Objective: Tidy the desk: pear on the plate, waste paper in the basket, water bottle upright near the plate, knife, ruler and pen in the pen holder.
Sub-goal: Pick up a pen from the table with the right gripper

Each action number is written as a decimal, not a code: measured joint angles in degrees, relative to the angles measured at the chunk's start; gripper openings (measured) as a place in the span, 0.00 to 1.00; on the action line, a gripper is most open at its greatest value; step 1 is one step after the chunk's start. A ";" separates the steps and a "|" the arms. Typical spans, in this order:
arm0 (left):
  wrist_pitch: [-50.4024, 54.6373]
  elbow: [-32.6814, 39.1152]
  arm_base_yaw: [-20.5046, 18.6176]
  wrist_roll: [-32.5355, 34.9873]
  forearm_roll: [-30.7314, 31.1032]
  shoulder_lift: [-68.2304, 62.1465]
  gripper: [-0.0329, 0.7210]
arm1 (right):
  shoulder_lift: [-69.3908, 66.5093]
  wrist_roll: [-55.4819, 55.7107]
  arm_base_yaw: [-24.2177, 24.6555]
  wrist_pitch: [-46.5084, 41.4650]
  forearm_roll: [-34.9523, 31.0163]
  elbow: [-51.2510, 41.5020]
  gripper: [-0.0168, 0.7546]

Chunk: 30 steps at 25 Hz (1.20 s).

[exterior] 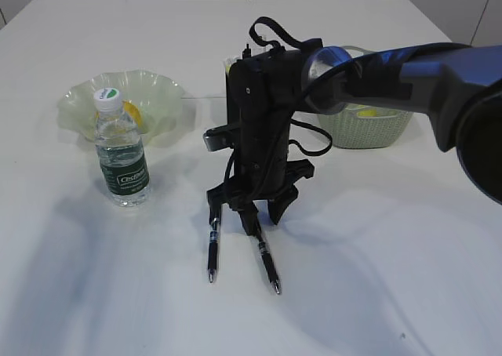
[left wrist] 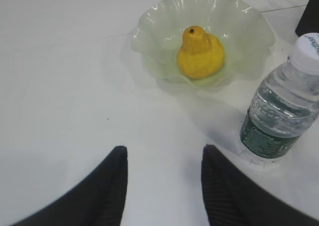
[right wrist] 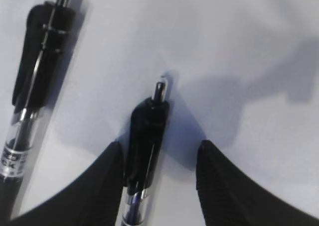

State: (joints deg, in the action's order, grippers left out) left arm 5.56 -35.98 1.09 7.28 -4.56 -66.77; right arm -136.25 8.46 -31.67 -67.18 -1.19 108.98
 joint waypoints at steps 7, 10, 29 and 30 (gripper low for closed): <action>0.00 0.00 0.00 0.00 0.00 0.00 0.50 | 0.00 1.03 0.00 -0.04 -0.20 0.00 0.48; 0.00 0.00 0.00 0.00 0.00 0.00 0.50 | 0.00 1.16 0.00 -0.04 -0.09 0.00 0.45; 0.00 0.00 0.00 0.00 0.00 0.00 0.50 | 0.00 5.83 -0.12 -1.44 4.21 0.00 0.40; 0.00 0.00 0.00 0.00 0.00 0.00 0.50 | 0.00 6.54 -0.12 -1.74 4.21 0.00 0.40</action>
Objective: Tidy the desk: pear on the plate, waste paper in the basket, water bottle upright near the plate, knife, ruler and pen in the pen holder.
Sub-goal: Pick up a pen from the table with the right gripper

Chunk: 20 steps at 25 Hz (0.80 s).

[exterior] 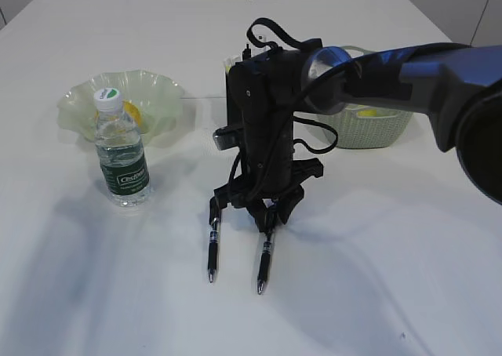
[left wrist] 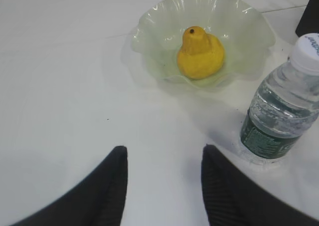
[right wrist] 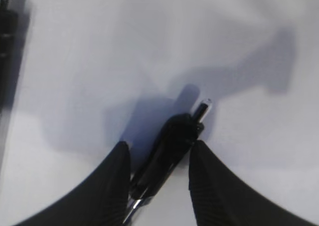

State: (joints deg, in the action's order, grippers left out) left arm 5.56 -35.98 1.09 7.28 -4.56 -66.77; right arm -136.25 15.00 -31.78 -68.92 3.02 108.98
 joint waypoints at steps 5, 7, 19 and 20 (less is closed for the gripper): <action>0.00 0.00 0.00 0.00 0.00 0.00 0.50 | 0.00 3.81 0.00 -0.47 -1.06 0.00 0.39; 0.00 0.00 0.00 0.00 0.00 0.00 0.49 | 0.00 4.64 0.00 -0.47 -3.02 0.00 0.39; 0.00 0.00 0.00 0.00 -0.02 0.00 0.50 | 0.00 6.66 0.00 -0.47 -4.56 0.00 0.39; 0.00 0.00 0.00 0.00 -0.02 0.00 0.50 | 0.00 7.08 0.00 -0.47 -4.56 0.00 0.39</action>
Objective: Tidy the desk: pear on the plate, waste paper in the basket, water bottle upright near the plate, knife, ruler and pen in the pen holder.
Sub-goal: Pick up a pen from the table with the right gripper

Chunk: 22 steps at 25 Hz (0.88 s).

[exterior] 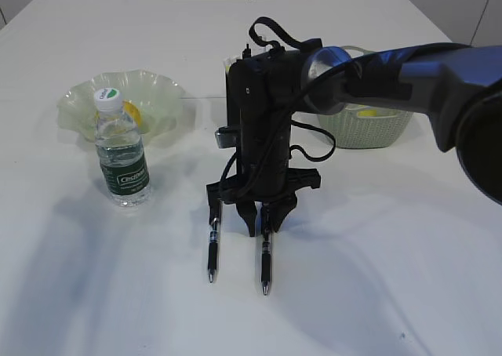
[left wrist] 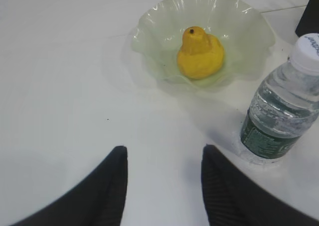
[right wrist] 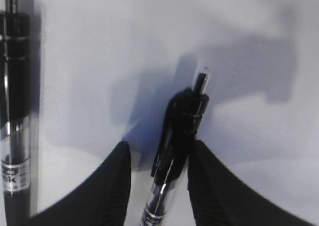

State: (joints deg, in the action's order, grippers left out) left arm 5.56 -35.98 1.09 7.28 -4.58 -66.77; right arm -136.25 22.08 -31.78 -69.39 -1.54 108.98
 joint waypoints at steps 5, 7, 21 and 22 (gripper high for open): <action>0.00 0.00 0.00 0.00 0.00 0.00 0.50 | -0.14 0.80 0.00 -0.04 0.00 0.00 0.39; 0.00 0.00 0.00 0.00 0.00 0.00 0.50 | -0.49 1.18 0.00 -0.04 0.00 0.14 0.39; 0.00 0.00 0.00 0.00 0.00 0.00 0.50 | -0.48 1.65 0.00 -0.13 0.27 0.24 0.36; 0.00 0.00 0.00 0.00 0.00 0.00 0.50 | -0.48 1.65 0.00 -0.13 0.27 0.33 0.33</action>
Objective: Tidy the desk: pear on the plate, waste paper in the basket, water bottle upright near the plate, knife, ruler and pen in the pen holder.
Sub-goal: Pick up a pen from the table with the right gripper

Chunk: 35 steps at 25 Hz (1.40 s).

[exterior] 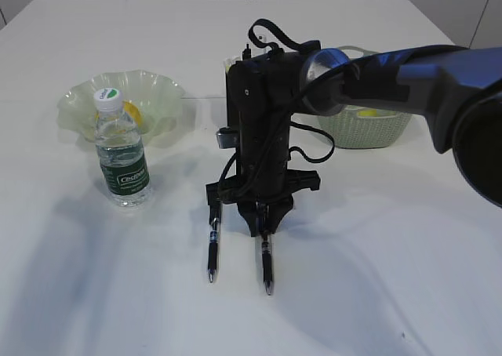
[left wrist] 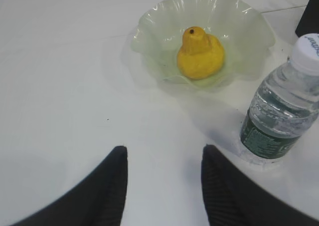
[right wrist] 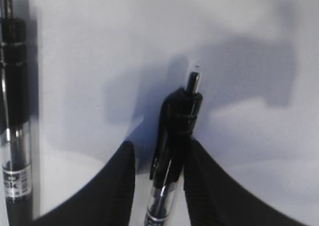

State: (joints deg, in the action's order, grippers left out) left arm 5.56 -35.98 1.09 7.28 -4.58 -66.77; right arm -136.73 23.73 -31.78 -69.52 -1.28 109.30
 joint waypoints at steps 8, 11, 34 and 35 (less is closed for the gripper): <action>0.00 0.00 0.00 0.00 0.00 0.00 0.50 | 0.00 0.00 0.00 0.34 0.70 0.00 0.17; 0.00 0.00 0.00 0.00 0.00 0.00 0.50 | 0.00 0.00 0.00 0.34 1.61 0.00 0.17; 0.00 0.00 0.00 0.00 0.00 0.00 0.50 | -0.79 -0.21 -0.12 -0.23 4.69 7.88 0.17; 0.00 0.00 0.00 0.00 0.00 0.00 0.50 | -0.79 -0.21 -0.12 -0.23 4.69 7.88 0.17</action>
State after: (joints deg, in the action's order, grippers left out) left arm 5.56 -35.98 1.09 7.28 -4.58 -66.77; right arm -137.52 23.52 -31.90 -69.76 3.41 117.18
